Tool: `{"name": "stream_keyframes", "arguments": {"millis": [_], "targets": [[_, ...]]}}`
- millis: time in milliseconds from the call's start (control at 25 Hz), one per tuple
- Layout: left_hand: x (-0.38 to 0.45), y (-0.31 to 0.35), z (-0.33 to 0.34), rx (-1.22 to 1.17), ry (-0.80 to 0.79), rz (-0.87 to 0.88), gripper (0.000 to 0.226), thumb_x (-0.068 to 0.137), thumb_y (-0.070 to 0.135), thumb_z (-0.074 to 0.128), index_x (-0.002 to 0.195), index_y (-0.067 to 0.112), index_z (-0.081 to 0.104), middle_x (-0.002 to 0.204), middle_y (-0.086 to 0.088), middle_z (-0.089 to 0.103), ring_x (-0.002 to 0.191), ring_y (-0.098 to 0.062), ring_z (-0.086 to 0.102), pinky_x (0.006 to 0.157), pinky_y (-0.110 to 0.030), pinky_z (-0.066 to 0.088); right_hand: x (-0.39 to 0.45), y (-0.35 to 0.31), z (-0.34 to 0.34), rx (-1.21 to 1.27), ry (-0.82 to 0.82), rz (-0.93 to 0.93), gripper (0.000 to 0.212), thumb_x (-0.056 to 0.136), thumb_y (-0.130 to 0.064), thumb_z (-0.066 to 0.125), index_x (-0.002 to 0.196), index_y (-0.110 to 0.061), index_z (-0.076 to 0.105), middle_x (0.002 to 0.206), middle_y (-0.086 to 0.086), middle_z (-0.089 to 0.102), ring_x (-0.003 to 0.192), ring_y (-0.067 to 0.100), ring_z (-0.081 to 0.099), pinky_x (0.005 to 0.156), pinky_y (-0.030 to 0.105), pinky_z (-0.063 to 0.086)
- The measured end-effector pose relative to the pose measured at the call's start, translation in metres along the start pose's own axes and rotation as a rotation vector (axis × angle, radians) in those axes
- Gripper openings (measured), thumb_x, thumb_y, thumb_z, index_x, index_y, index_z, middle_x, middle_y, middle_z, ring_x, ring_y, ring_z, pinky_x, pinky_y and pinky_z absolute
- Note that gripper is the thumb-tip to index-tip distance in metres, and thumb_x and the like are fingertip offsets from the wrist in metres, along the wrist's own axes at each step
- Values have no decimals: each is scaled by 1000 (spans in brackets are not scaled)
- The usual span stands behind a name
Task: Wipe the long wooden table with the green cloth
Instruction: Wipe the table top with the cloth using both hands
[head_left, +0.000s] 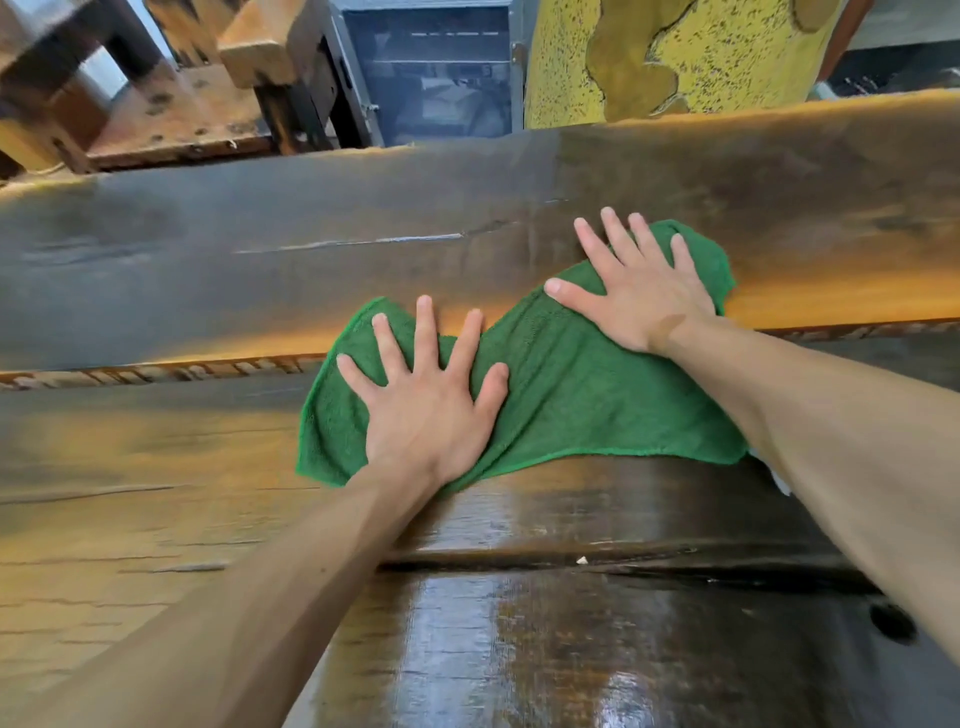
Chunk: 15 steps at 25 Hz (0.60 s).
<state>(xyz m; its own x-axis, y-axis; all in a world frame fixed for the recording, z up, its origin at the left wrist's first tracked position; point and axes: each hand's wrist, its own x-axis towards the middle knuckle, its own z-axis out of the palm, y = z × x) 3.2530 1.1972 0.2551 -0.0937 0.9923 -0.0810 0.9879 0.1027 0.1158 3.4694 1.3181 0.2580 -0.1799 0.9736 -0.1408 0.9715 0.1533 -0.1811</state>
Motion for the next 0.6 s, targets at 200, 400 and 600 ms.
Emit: {"name": "stream_keyframes", "arguments": {"millis": [200, 400, 600], "targets": [[110, 26, -5, 12, -47, -5, 71, 95, 76, 15, 158, 49, 2, 170, 2, -16, 153, -40, -18, 112, -76, -10, 61, 12, -6, 3, 53, 105, 90, 84, -88, 11, 158, -40, -8, 167, -9, -17, 153, 16, -16, 122, 53, -8], [205, 61, -5, 40, -27, 45, 69, 97, 72, 17, 159, 46, 4, 171, 1, -11, 154, -39, -14, 114, -74, -9, 121, 27, -11, -42, 115, 142, 81, 92, -79, 6, 160, -36, -4, 169, -4, -9, 155, 19, -8, 123, 55, -4], [265, 81, -7, 99, -8, 240, 75, 93, 68, 18, 161, 34, 17, 171, 3, 0, 157, -32, -3, 121, -64, 1, 152, 42, -15, -102, 163, 29, 61, 104, -55, 7, 161, -32, -1, 169, -4, -2, 155, 18, -2, 123, 54, 1]]}}
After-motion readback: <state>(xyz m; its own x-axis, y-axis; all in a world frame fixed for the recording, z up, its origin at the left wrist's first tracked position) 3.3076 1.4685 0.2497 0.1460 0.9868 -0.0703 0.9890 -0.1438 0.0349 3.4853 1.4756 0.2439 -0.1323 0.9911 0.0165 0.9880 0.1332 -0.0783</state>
